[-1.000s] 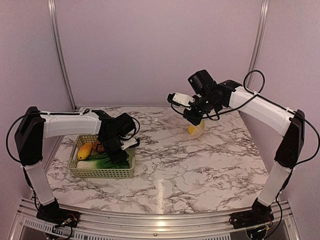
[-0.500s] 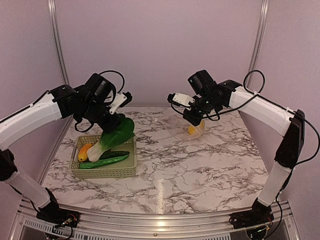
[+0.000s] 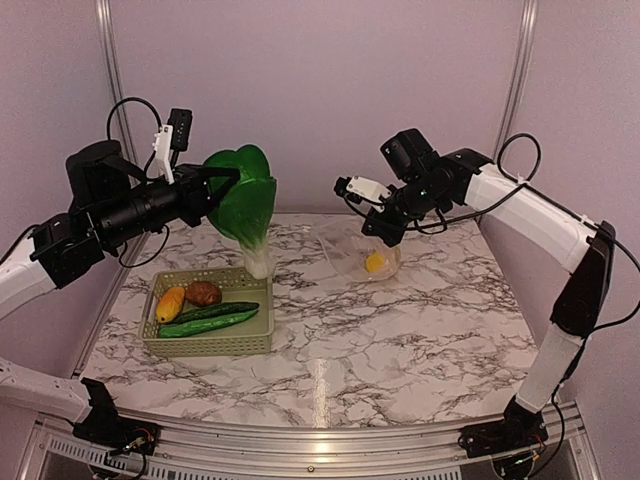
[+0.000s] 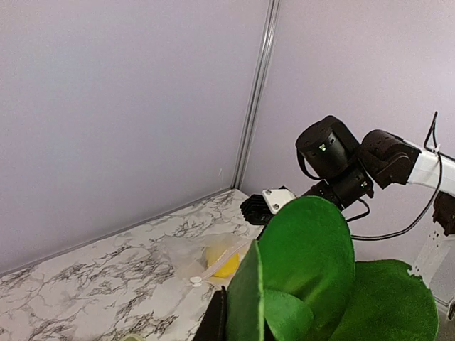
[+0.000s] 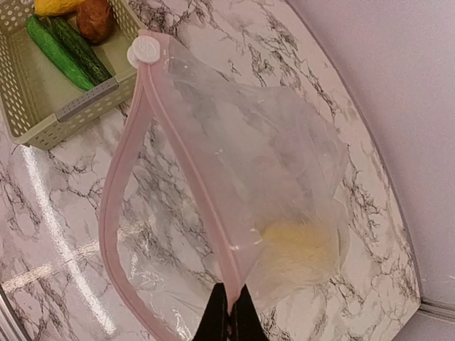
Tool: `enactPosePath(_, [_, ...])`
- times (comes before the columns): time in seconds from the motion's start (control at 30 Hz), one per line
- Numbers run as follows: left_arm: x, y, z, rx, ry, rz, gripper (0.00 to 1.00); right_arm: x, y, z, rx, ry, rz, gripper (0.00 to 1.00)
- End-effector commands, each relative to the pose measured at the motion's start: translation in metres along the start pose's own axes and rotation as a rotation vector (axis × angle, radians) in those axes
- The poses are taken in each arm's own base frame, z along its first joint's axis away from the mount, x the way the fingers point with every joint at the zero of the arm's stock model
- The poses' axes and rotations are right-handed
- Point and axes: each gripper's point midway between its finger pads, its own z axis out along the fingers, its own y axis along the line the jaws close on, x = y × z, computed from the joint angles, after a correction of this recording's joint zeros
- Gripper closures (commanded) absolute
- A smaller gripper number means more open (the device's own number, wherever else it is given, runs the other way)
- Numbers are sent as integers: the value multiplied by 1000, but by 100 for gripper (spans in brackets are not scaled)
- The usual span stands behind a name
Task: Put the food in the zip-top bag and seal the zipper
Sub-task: Place the fake vegetable in the zipper food storage bag.
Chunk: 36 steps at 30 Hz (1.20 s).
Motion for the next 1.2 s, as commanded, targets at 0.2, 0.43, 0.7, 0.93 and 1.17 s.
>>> enactPosePath(0.2, [-77,-82,2,306,-405,-126,100,-49,12,-54,-98,-178,28,100])
enactPosePath(0.43, [-73,-99,23,323,-461,-119,100,-63,23,-70,-173,-239,46,100])
enactPosePath(0.7, [-28,-83,67,114,-391,35,100,-67,28,-79,-204,-266,56,100])
enactPosePath(0.93, [12,-63,92,-57,-351,176,100,-73,26,-88,-247,-303,92,100])
enactPosePath(1.17, [51,-48,123,-224,-282,312,100,-73,16,-103,-336,-360,165,100])
